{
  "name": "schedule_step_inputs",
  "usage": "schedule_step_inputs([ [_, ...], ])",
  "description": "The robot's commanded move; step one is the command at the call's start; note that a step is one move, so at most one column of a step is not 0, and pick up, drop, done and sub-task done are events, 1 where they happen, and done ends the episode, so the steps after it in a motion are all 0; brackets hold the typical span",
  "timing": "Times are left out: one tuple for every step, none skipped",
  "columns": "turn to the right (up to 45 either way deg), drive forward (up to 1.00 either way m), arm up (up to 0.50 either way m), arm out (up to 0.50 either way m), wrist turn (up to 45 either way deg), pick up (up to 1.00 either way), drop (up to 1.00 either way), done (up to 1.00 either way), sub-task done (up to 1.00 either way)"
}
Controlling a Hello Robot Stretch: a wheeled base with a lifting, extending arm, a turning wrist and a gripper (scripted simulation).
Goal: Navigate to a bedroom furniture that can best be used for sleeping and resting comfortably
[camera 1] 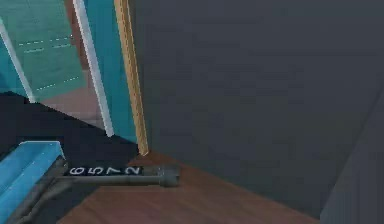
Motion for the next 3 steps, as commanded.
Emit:
schedule_step_inputs([
  [-45.0,0.0,0.0,0.0,0.0,0.0,0.0,0.0,0.0],
  [-39.0,0.0,0.0,0.0,0.0,0.0,0.0,0.0,0.0],
  [-3.0,0.0,0.0,0.0,0.0,0.0,0.0,0.0,0.0],
])
